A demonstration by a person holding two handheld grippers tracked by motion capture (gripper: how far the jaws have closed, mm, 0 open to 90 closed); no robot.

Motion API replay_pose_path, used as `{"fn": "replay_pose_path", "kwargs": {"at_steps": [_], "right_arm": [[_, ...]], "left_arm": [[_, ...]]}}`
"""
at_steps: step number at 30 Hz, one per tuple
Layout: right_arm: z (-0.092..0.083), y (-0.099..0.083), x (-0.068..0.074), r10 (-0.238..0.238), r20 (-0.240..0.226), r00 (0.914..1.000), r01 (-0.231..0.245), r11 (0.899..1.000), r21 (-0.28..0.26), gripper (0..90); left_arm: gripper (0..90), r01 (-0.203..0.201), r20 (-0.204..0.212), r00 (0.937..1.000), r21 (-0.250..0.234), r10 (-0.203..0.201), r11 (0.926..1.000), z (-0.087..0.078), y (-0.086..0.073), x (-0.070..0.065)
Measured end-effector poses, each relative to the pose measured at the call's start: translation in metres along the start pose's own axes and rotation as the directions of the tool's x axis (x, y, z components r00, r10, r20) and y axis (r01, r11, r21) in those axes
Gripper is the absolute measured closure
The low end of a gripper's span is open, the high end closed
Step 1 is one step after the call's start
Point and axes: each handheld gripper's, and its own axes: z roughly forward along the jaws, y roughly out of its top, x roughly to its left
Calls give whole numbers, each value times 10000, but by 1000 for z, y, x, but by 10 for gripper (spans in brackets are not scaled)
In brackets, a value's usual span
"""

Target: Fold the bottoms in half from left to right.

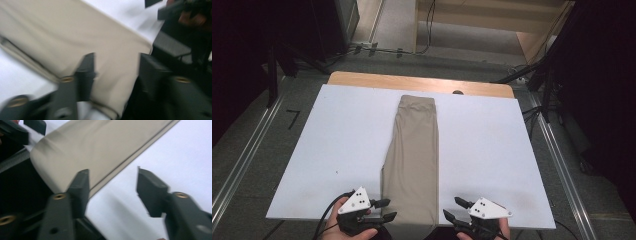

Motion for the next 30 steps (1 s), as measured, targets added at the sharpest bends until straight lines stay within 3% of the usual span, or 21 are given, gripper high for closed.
{"fn": "replay_pose_path", "kwargs": {"at_steps": [4, 7, 8, 10, 11, 13, 16, 19, 20, 21, 25, 29, 30], "right_arm": [[-5, 9, -20, 251, 126, 9996, -251, 9997, -15, 243], [-8, 12, -29, 400, 132, 9991, -397, 9990, -208, 185], [-12, 14, -38, 530, 98, 9985, -526, 9979, -376, 118], [-13, 15, -42, 599, -14, 9982, -599, 9972, -446, 103], [-15, 16, -46, 653, -141, 9978, -660, 9965, -509, 53], [-18, 19, -51, 569, 72, 9984, -563, 9963, -655, 0], [-20, 21, -58, 512, 346, 9981, -481, 9952, -849, 0], [-18, 23, -70, 576, 308, 9979, -551, 9957, -750, 0], [-18, 23, -70, 576, 308, 9979, -551, 9957, -750, 0], [-15, 25, -75, 641, 34, 9979, -638, 9962, -587, 0], [-9, 30, -83, 647, -276, 9975, -663, 9960, -606, 0], [-1, 39, -89, 588, -134, 9982, -595, 9966, -573, 0], [-1, 39, -89, 588, -134, 9982, -595, 9966, -573, 0]], "left_arm": [[211, 77, -68, 9999, -502, -80, 9987, -9, 15, 15], [145, 36, -178, 9998, -841, -51, 9965, -15, 27, 27], [105, 32, -66, 10000, -981, -38, 9952, -16, 32, 31], [103, -62, 187, 9998, -1255, 86, 9921, -18, 40, 40], [80, -75, 259, 9996, -1357, 111, 9907, -17, 44, 45], [0, -160, 119, 9998, -1462, 179, 9891, -15, 51, 54], [0, -181, -48, 9998, -1535, 176, 9880, -9, 60, 66], [0, -159, -106, 9998, -1533, 145, 9881, 0, 74, 82], [0, -159, -106, 9998, -1533, 145, 9881, 0, 74, 82], [0, -155, -210, 9997, -1543, 124, 9879, 4, 81, 92], [0, -130, -315, 9995, -1625, 80, 9866, 10, 92, 108], [0, -86, -541, 9985, -1531, 3, 9882, 26, 108, 130], [0, -86, -541, 9985, -1531, 3, 9882, 26, 108, 130]]}}
